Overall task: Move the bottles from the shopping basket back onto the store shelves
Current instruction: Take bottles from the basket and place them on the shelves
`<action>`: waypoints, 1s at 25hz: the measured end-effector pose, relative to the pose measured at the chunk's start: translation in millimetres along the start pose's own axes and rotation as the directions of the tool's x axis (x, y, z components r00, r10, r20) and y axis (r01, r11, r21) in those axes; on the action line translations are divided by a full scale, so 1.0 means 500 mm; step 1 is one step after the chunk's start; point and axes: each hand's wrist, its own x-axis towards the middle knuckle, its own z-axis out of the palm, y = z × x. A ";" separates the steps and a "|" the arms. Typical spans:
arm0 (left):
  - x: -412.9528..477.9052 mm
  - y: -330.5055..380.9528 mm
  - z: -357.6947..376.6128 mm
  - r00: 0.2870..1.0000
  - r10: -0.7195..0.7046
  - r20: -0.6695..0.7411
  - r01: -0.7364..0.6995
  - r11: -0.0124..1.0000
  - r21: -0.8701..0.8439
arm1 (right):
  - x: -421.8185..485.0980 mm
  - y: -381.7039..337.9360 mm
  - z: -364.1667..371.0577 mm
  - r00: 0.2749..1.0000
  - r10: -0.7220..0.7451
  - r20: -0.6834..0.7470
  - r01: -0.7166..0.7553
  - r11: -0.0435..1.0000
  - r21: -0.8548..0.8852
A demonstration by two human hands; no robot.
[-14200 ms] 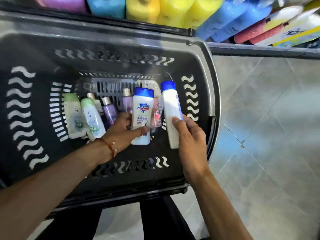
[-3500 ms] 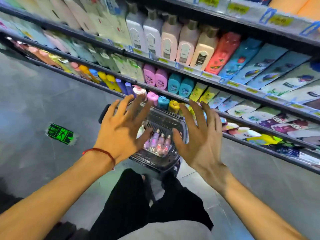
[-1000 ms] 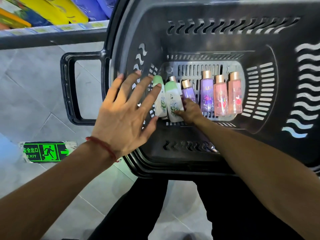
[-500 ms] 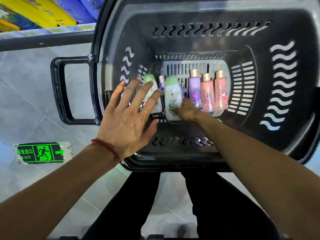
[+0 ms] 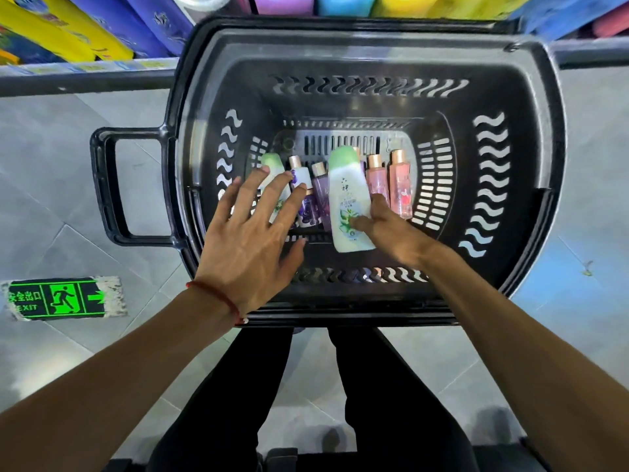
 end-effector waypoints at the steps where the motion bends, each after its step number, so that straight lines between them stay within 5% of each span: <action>1: 0.002 0.003 0.002 1.000 -0.012 0.015 0.012 1.000 -0.008 | -0.020 0.006 0.001 1.000 0.000 -0.031 0.003 0.997 0.078; 7: 0.023 0.012 0.030 0.996 -0.050 0.078 0.054 0.997 -0.048 | -0.068 0.016 0.007 0.954 -0.040 -0.296 0.106 0.971 0.213; 12: 0.068 0.017 0.084 0.963 -0.217 0.162 0.248 0.946 -0.209 | -0.007 0.011 0.005 0.938 -0.088 -0.336 0.154 0.973 0.173; 15: 0.115 0.020 0.167 0.887 -0.376 0.269 0.460 0.779 -0.426 | 0.057 0.018 -0.008 0.947 -0.154 -0.280 0.201 0.969 0.146; 21: 0.207 0.011 0.346 0.632 -0.581 0.513 0.735 0.240 -0.634 | 0.180 0.056 -0.018 0.941 -0.173 -0.290 0.227 0.959 0.167; 25: 0.222 0.007 0.412 0.544 -0.600 0.587 0.808 0.186 -0.559 | 0.222 0.087 -0.018 0.945 -0.160 -0.286 0.200 0.973 0.117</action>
